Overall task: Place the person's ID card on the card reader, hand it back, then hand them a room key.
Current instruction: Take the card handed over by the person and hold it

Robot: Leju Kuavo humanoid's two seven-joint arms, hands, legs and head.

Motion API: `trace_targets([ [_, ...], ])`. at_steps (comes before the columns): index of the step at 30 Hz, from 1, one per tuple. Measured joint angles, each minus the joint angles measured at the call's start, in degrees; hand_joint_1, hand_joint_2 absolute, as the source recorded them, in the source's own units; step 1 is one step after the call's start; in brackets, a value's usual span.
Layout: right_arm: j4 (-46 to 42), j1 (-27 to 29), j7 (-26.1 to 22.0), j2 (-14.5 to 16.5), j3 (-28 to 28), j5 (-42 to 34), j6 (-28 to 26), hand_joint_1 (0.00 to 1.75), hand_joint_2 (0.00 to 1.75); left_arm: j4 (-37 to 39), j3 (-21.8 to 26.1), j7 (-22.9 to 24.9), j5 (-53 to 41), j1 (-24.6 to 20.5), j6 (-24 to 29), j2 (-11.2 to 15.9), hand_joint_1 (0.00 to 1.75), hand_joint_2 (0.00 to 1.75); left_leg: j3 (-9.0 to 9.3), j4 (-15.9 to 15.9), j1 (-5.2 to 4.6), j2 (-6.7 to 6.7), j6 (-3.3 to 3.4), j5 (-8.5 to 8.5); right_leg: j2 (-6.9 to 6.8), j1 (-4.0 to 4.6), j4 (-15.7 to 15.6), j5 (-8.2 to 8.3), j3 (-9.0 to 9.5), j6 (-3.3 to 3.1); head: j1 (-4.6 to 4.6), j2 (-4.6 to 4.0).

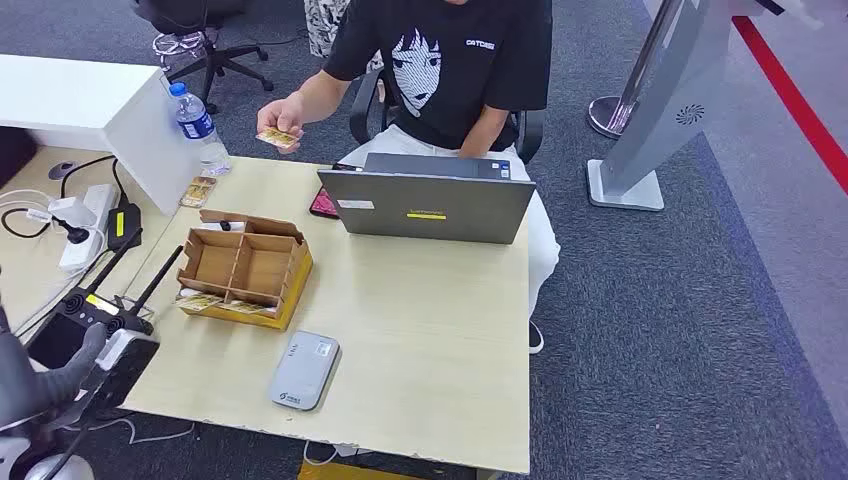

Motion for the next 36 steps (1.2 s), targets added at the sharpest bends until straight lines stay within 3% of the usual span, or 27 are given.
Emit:
trace_targets([
  [2, -0.1, -0.7, 0.1, 0.4, 0.0, 0.7, 0.2, 0.00, 1.75, 1.0, -2.5, 1.5, -1.6, -0.7, 0.6, 1.4, 0.00, 1.75, 0.02, 0.0, 0.00, 0.03, -0.02, 0.01, 0.03, 0.00, 0.0, 0.01, -0.01, -0.01, -0.01, 0.00],
  [8, -0.3, -3.2, 0.2, 2.4, 0.6, 4.8, -2.1, 0.00, 1.75, 9.4, -13.0, 8.9, -9.9, -5.9, 1.4, 8.9, 0.00, 1.75, 0.00, 0.0, 0.00, 0.05, -0.13, 0.17, 0.04, 0.00, 0.2, 0.06, -0.10, -0.09, -0.02, 0.00],
  [13, -0.3, -4.7, 0.7, 2.8, 0.7, 5.6, -3.5, 0.00, 1.75, 18.6, -16.7, 13.4, -16.4, -12.0, 2.4, 13.3, 0.00, 1.75, -0.01, 0.0, 0.00, 0.06, -0.14, 0.18, 0.05, 0.00, 0.2, 0.09, -0.12, -0.12, -0.01, 0.00],
  [18, -0.2, -5.1, 1.4, 3.0, 0.7, 5.6, -4.1, 0.00, 1.75, 26.5, -18.1, 14.6, -18.3, -16.4, 4.4, 15.3, 0.00, 1.75, -0.03, 0.0, -0.01, 0.07, -0.14, 0.18, 0.08, 0.00, 0.2, 0.11, -0.15, -0.15, 0.00, 0.00],
  [22, -0.2, -5.1, 1.5, 3.2, 0.7, 5.7, -4.7, 0.00, 1.75, 30.0, -18.4, 14.7, -18.0, -17.9, 5.4, 15.8, 1.75, 1.75, -0.12, 0.0, -0.01, 0.07, -0.14, 0.18, 0.09, 0.00, 0.2, 0.11, -0.22, -0.15, 0.01, 0.00],
  [36, -0.2, -5.1, 1.4, 3.4, 0.6, 6.7, -6.0, 0.00, 1.75, 33.2, -18.4, 12.7, -16.9, -18.1, 6.8, 16.0, 1.75, 1.75, -0.20, 0.0, 0.00, 0.07, -0.14, 0.18, 0.09, 0.00, 0.2, 0.11, -0.30, -0.15, 0.00, 0.00],
])
